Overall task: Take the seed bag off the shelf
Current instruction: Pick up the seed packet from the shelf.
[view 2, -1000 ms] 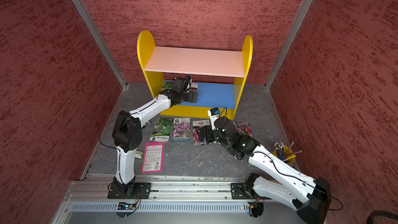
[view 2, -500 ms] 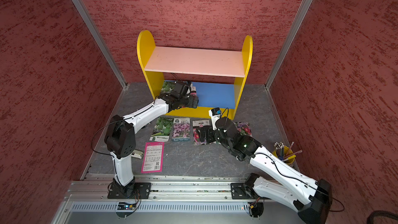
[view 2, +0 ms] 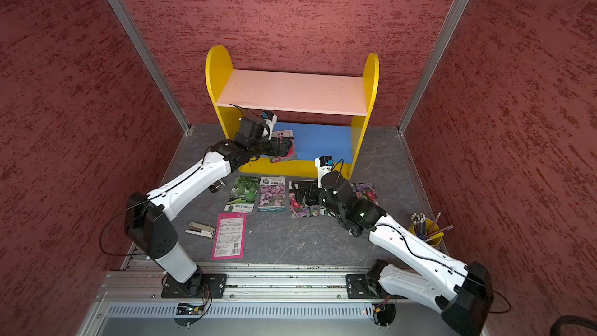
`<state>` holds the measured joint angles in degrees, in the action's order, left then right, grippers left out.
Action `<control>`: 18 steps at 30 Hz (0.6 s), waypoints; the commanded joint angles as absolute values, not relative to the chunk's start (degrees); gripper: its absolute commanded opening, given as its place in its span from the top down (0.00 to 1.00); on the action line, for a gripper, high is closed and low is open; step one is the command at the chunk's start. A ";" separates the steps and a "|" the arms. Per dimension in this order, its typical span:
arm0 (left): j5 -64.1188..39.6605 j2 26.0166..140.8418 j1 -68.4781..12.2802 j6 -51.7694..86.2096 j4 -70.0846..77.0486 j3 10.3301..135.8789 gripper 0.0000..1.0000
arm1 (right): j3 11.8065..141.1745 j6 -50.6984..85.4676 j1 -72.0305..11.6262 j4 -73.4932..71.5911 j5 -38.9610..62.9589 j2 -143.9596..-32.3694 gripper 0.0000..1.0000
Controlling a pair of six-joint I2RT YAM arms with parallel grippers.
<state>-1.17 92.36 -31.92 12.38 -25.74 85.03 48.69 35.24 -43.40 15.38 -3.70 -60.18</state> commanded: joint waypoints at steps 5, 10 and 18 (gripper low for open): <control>-10.04 73.57 -31.18 18.75 -23.31 65.75 0.00 | 50.11 44.95 -37.78 5.27 3.09 -68.19 0.11; -10.13 60.46 -31.14 23.61 -23.18 54.44 0.00 | 49.18 50.68 -36.11 -4.38 6.15 -75.26 0.19; -13.70 49.82 -30.30 29.89 -20.97 43.39 0.00 | 50.81 56.50 -34.48 -16.20 7.25 -86.93 0.32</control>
